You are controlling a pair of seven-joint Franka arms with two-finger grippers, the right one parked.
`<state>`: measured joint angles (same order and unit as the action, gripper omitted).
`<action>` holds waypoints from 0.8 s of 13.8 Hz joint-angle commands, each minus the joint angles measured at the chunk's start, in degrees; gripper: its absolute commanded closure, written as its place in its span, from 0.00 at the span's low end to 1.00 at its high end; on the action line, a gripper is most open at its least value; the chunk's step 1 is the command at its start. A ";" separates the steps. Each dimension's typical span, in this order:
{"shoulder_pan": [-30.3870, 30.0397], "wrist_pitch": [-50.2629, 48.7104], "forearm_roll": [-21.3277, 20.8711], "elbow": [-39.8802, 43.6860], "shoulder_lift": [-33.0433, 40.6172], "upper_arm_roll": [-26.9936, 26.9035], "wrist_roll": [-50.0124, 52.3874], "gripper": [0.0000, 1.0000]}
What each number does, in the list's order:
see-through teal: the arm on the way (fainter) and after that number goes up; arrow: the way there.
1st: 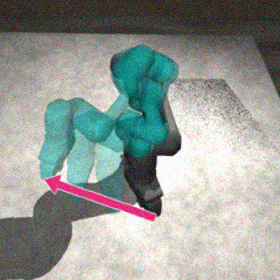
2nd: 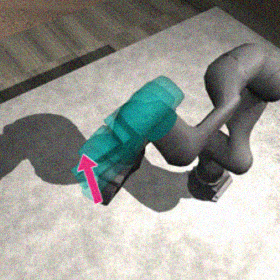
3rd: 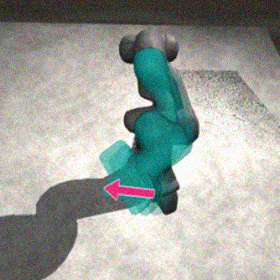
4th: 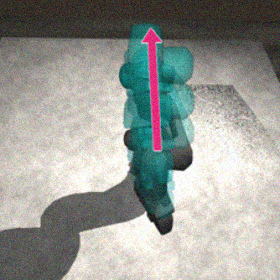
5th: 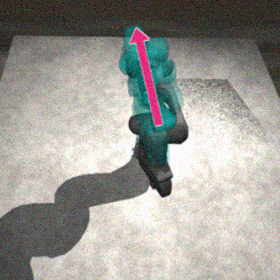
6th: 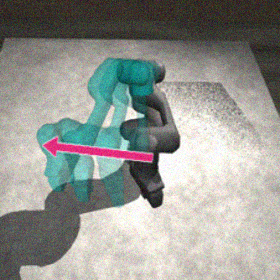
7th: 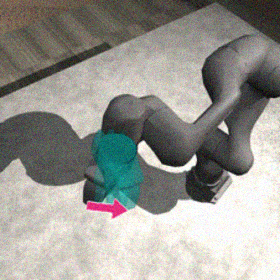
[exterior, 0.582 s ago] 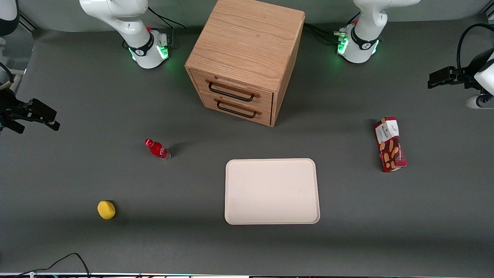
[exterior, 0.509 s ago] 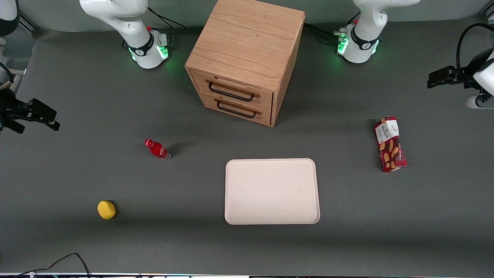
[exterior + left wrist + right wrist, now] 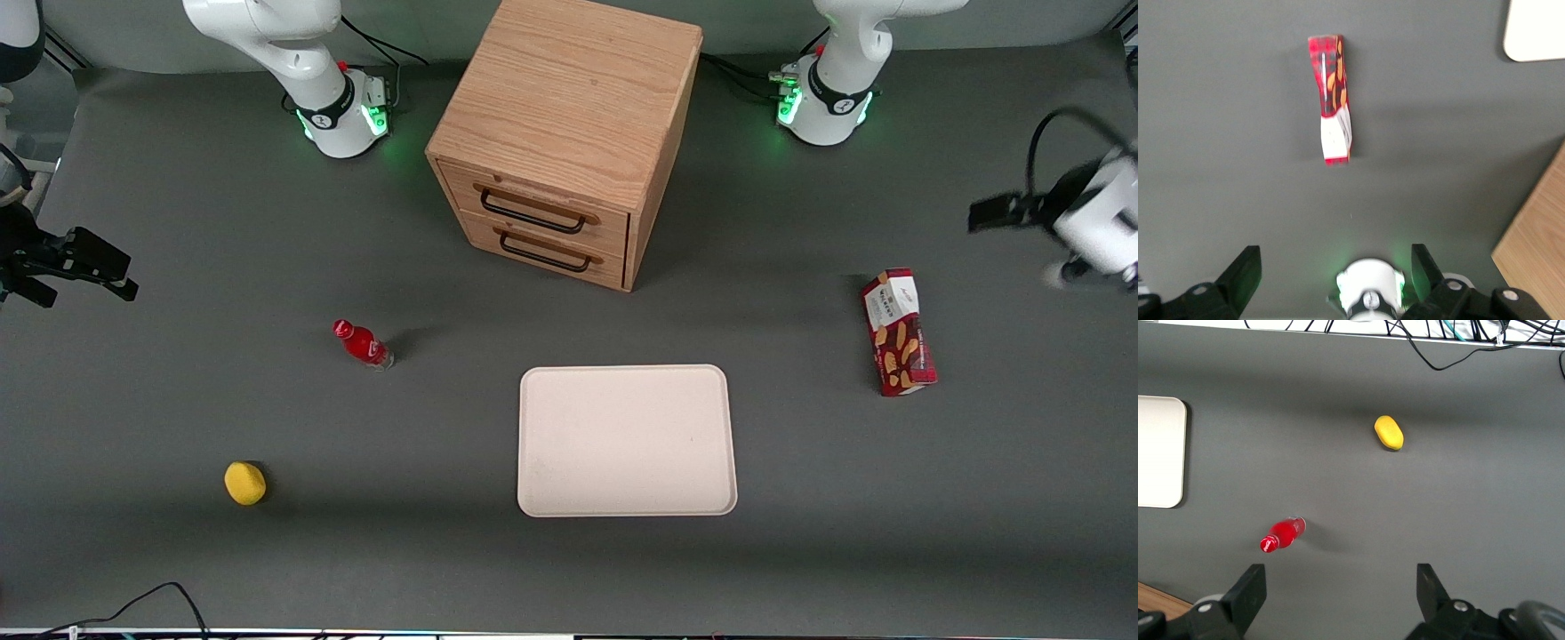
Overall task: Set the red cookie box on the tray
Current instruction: 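Move the left gripper down over the red plaid shortbread box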
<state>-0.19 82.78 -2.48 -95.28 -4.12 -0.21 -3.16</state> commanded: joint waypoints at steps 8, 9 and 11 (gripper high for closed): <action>-0.07 52.96 -0.60 -33.54 -5.35 -4.09 -7.39 0.00; -0.07 58.50 -0.16 -35.74 -6.85 -4.01 -7.13 0.00; -0.16 67.39 1.68 -38.74 -9.31 -4.09 -6.16 0.67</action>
<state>-0.57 143.21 -2.44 -130.94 -12.09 -4.14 -9.59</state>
